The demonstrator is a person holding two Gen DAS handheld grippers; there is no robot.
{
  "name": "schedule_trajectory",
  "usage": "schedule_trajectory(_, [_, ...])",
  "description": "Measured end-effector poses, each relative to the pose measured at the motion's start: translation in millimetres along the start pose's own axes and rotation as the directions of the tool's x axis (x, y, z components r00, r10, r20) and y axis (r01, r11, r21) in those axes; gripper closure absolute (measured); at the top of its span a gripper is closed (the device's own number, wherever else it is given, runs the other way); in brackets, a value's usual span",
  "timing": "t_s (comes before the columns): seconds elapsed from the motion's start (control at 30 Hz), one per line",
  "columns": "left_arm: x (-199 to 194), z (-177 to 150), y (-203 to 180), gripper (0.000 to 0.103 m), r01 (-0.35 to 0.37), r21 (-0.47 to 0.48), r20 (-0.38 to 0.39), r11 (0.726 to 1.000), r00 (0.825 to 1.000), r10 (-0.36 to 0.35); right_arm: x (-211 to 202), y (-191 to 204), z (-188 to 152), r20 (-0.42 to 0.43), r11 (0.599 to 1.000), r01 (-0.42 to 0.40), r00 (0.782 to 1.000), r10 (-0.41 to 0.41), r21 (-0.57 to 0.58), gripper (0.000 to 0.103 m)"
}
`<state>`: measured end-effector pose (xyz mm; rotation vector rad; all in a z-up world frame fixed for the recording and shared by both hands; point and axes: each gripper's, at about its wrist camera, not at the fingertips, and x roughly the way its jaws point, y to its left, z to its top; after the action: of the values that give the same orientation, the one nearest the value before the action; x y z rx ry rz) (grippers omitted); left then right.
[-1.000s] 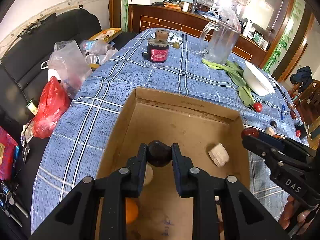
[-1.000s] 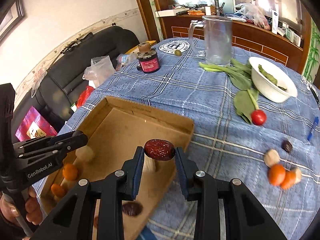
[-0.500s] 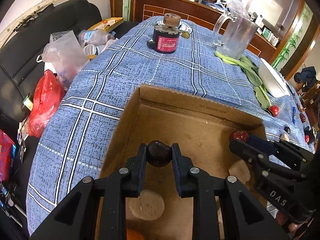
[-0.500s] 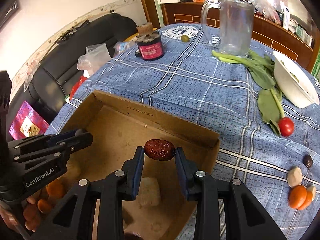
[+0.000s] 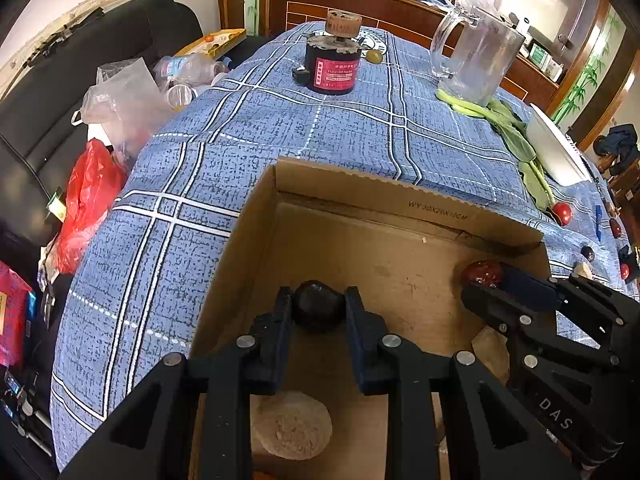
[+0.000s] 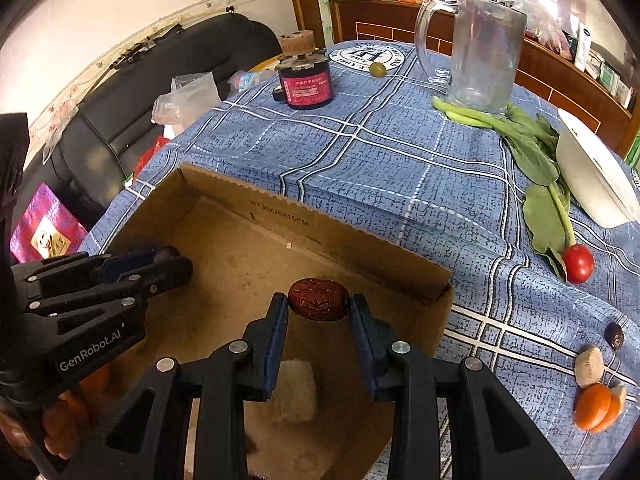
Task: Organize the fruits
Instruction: 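Open both grippers to drop the dates into the tray, then move both grippers back toward the remaining fruit pile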
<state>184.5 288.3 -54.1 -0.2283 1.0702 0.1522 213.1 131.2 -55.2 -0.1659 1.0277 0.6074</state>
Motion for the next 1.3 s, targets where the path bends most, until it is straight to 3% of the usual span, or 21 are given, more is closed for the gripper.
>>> schedule_trajectory(0.3, [-9.4,-10.3,1.0,0.074,0.005,0.006,0.01,1.0,1.0,-0.005,-13.2,-0.8,-3.5,0.005,1.0,0.02,1.0,-0.02,0.01,0.068])
schedule_trajectory(0.37, [-15.1,-13.7,0.6,0.065,0.002,0.005,0.023,1.0,1.0,-0.002,-21.9,-1.9,-5.9,0.014,1.0,0.024,1.0,-0.025,0.02,0.068])
schedule_trajectory(0.57, [-37.8,-26.7,-6.3,0.051,0.011,0.019,0.072,1.0,0.997,-0.012,-58.0,-5.2,-27.5,0.044,0.998,0.021,0.999,-0.024,0.057,0.068])
schedule_trajectory(0.67, [-49.6,-34.0,-11.7,0.038,0.025,0.029,0.097,0.999,0.995,-0.028,-78.9,-7.7,-46.8,0.051,0.998,0.035,0.998,-0.039,0.061,0.068])
schedule_trajectory(0.73, [-59.2,-39.5,-17.4,0.037,0.04,0.039,0.122,0.998,0.992,-0.044,-94.9,-12.3,-64.6,0.056,0.996,0.048,0.997,-0.052,0.069,0.067])
schedule_trajectory(0.83, [-71.9,-47.1,-27.1,0.031,0.057,0.049,0.146,0.997,0.987,-0.064,-117.5,-24.4,-98.9,0.052,0.991,0.095,0.994,-0.101,0.096,0.055])
schedule_trajectory(1.03, [-97.9,-66.9,-56.9,0.028,0.057,0.072,0.194,0.996,0.978,-0.07,-152.1,-65.4,-159.3,0.043,0.966,0.146,0.986,-0.158,0.212,0.052])
schedule_trajectory(1.3, [-101.0,-99.5,-119.7,0.025,0.094,0.106,0.12,0.99,0.987,-0.107,-184.6,-120.9,-214.5,0.032,0.939,0.159,0.984,-0.177,0.306,0.051])
